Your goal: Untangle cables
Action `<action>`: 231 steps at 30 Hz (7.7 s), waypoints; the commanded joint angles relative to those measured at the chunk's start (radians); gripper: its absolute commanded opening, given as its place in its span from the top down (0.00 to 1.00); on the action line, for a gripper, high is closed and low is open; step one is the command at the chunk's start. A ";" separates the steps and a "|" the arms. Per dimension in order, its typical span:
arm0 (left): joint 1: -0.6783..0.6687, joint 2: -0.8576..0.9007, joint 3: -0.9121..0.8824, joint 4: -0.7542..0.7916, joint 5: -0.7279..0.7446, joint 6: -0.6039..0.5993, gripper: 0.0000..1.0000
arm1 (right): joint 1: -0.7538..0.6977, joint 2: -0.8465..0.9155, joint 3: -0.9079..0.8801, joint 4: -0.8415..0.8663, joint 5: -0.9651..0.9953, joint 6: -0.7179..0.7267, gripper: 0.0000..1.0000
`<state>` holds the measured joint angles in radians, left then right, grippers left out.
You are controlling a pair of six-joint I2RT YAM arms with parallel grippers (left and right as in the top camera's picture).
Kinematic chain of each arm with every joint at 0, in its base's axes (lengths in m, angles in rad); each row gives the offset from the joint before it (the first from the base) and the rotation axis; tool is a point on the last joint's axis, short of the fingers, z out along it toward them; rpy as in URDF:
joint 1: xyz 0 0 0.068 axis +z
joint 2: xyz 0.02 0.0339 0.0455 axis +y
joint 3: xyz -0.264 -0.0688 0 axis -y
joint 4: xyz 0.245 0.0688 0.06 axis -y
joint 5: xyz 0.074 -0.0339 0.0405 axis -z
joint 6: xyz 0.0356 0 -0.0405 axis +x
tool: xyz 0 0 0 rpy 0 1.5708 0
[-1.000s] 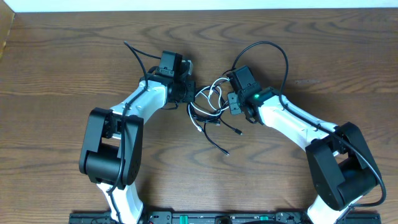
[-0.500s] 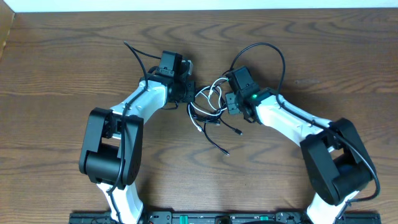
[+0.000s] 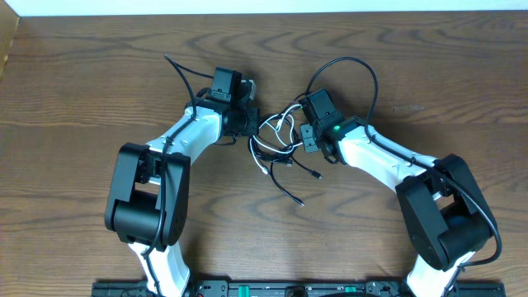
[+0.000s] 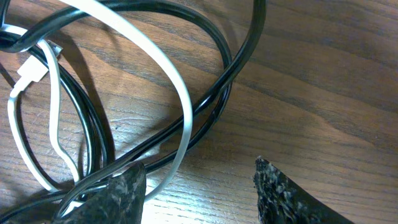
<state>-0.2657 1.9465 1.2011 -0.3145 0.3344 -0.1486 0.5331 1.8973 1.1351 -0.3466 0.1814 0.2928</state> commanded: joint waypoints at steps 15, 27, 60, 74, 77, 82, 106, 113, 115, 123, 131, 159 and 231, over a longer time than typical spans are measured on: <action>-0.044 0.014 -0.007 -0.005 -0.009 0.015 0.92 | -0.010 0.108 -0.006 0.028 0.227 0.002 0.52; -0.044 0.014 -0.007 -0.005 -0.119 0.018 0.92 | -0.010 0.056 -0.005 -0.008 0.296 -0.030 0.99; -0.044 0.014 -0.007 -0.004 -0.119 0.018 0.92 | -0.032 -0.219 -0.006 -0.208 0.436 -0.080 0.92; -0.044 0.014 -0.007 -0.004 -0.119 0.018 0.92 | -0.032 -0.074 -0.006 -0.074 0.040 -0.080 0.59; -0.044 0.014 -0.007 -0.004 -0.119 0.018 0.92 | -0.032 -0.044 -0.006 -0.054 -0.013 -0.080 0.58; -0.044 0.014 -0.007 -0.004 -0.119 0.018 0.92 | -0.032 -0.032 -0.006 -0.035 -0.056 -0.080 0.57; -0.044 0.014 -0.007 -0.003 -0.119 0.018 0.92 | -0.032 0.021 -0.006 -0.001 -0.084 -0.061 0.54; -0.044 0.014 -0.007 -0.001 -0.119 0.018 0.92 | -0.032 0.021 -0.006 -0.004 -0.084 -0.061 0.53; -0.044 0.014 -0.007 -0.001 -0.119 0.018 0.92 | -0.032 0.021 -0.006 -0.004 -0.084 -0.061 0.53; -0.044 0.014 -0.007 -0.001 -0.118 0.017 0.92 | -0.028 0.022 -0.006 -0.004 -0.085 -0.061 0.50; -0.044 0.014 -0.007 0.000 -0.118 0.017 0.92 | -0.027 0.022 -0.006 0.000 -0.133 -0.061 0.50; -0.044 0.014 -0.007 0.000 -0.119 0.018 0.92 | -0.040 0.022 -0.006 -0.201 0.180 -0.085 0.37; -0.066 -0.091 -0.006 -0.061 -0.102 0.017 0.79 | -0.368 0.023 -0.151 0.067 0.006 0.005 0.01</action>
<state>-0.3260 1.8675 1.2007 -0.3717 0.2409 -0.1417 0.1638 1.8805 1.0241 -0.2554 0.2024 0.3077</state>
